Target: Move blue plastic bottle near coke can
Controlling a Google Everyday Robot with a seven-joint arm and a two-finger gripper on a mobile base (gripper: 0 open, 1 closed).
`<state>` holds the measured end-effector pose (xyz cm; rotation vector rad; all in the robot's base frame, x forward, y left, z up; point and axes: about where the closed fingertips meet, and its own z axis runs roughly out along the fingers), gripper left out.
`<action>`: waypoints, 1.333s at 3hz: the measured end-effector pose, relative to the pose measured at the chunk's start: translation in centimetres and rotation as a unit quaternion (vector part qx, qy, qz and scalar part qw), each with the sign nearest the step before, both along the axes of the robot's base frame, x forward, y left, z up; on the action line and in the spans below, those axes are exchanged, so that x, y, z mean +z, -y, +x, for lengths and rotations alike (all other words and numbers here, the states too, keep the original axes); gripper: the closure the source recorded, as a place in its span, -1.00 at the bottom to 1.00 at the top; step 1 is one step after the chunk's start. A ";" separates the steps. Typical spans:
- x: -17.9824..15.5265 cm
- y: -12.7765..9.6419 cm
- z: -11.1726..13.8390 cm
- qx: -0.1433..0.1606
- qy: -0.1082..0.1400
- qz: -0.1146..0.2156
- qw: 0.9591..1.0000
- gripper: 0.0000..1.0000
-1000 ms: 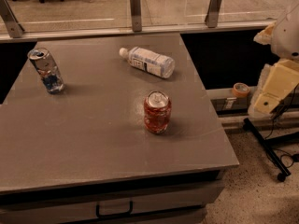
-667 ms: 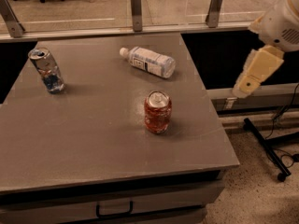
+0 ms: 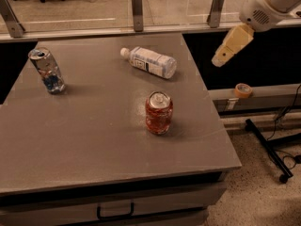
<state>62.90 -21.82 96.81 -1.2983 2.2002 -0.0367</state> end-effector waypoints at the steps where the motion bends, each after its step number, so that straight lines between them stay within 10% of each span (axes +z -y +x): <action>1: -2.1 -2.9 3.7 -0.013 -0.013 0.026 0.999 -1.00; 4: -6.1 -7.3 5.7 -0.035 -0.046 0.046 0.997 -1.00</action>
Offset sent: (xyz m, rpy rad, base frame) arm 0.0852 0.0738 -0.1036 0.1030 0.1267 -0.1405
